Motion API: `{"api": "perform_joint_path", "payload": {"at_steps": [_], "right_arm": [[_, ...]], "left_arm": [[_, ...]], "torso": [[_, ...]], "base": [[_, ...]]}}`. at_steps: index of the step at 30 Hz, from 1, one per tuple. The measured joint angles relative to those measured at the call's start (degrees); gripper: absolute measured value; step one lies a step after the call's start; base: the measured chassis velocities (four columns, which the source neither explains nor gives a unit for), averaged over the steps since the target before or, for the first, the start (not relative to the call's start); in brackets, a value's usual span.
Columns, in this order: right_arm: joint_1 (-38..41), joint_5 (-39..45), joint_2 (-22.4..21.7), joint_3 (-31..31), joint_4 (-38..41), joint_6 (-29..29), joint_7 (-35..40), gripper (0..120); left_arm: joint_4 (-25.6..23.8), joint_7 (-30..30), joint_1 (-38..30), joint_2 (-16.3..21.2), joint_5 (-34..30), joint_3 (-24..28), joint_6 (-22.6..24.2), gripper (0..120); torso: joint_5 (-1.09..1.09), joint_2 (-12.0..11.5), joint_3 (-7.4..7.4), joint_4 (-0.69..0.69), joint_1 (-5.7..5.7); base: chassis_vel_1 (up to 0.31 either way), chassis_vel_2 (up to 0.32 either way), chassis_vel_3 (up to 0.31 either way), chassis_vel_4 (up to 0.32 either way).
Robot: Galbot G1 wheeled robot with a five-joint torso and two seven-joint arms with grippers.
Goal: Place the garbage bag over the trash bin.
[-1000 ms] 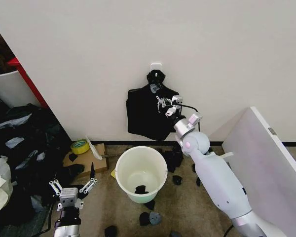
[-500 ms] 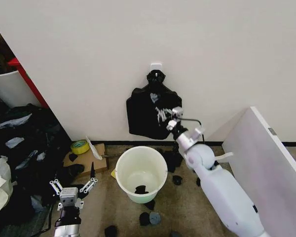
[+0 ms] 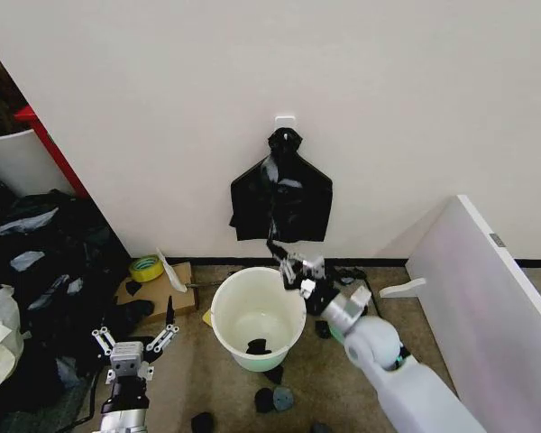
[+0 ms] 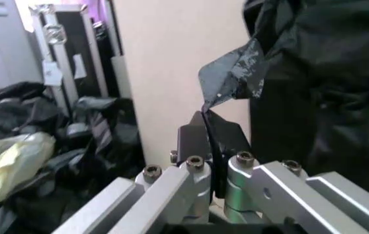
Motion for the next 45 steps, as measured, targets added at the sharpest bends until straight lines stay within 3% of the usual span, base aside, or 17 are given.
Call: {"api": "perform_joint_path", "payload": {"at_steps": [15,45], "right_arm": [[-13.51,-9.93,-2.87,-1.05,4.24,4.18,-2.98,0],[-17.18,-21.17,-3.68,-0.67,4.73,7.43,-3.83,0]], "left_arm": [[-0.05,0.04,-0.02,0.45,-0.05,1.01,-0.1,100],[-0.09,0.02,-0.18,0.88,0.0,2.04,-0.24,100]], "torso": [[-0.01,0.0,0.0,0.0,0.0],[0.0,0.0,0.01,0.0,0.01]], "base": [[0.0,0.0,0.0,0.0],[0.0,0.0,0.0,0.0]]}}
